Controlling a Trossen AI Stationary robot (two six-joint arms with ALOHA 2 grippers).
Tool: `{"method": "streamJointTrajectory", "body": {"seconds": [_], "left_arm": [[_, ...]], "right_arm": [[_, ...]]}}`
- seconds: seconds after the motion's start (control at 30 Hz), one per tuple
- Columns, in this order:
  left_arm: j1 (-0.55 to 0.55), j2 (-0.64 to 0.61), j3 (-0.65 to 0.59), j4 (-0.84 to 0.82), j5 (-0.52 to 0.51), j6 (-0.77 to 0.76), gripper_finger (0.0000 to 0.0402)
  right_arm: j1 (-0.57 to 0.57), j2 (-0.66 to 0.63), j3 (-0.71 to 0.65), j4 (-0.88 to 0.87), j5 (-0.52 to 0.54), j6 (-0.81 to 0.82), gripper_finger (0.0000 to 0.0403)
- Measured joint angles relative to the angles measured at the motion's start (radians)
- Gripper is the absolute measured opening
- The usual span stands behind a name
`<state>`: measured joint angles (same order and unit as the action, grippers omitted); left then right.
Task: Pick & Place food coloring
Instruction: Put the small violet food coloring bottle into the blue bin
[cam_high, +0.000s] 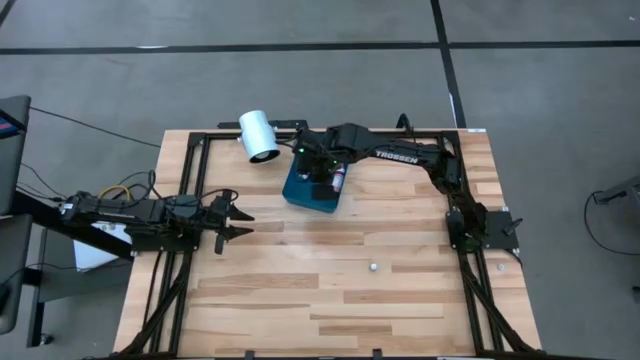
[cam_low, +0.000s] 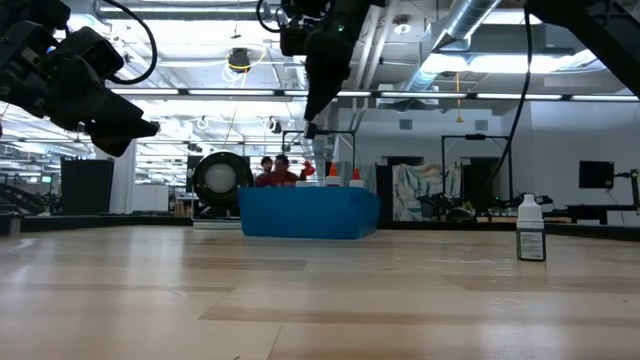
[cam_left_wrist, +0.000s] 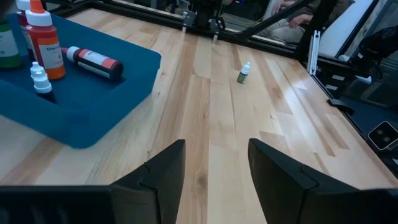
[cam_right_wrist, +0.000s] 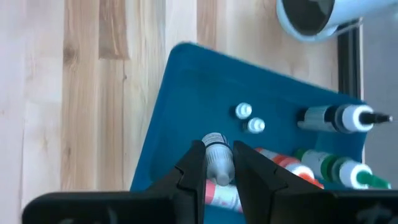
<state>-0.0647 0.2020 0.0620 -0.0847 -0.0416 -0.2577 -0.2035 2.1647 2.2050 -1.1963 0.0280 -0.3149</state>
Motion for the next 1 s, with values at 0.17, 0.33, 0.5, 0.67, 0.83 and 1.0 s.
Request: {"method": "streamJointTrajectory", "body": {"seconds": [0.17, 0.33, 0.5, 0.67, 0.83, 1.0], "left_arm": [[0.0, 0.0, 0.0, 0.0, 0.0, 0.0, 0.0167], [0.0, 0.0, 0.0, 0.0, 0.0, -0.001, 0.0167], [0.0, 0.0, 0.0, 0.0, 0.0, -0.001, 0.0167], [0.0, 0.0, 0.0, -0.001, 0.0, -0.001, 0.0167], [0.0, 0.0, 0.0, -0.001, 0.0, -0.017, 0.0167], [0.0, 0.0, 0.0, -0.001, 0.0, -0.021, 0.0167]], "right_arm": [[-0.006, -0.001, -0.055, 0.068, -0.002, -0.001, 0.0062], [-0.016, 0.001, -0.152, 0.128, -0.003, 0.0, 0.0062], [-0.024, 0.0, -0.24, 0.193, -0.002, 0.0, 0.0062], [-0.028, 0.0, -0.307, 0.238, -0.002, 0.0, 0.0062], [-0.037, 0.0, -0.364, 0.271, 0.001, 0.0, 0.0062], [-0.047, 0.0, -0.417, 0.306, 0.005, 0.0, 0.0062]]}}
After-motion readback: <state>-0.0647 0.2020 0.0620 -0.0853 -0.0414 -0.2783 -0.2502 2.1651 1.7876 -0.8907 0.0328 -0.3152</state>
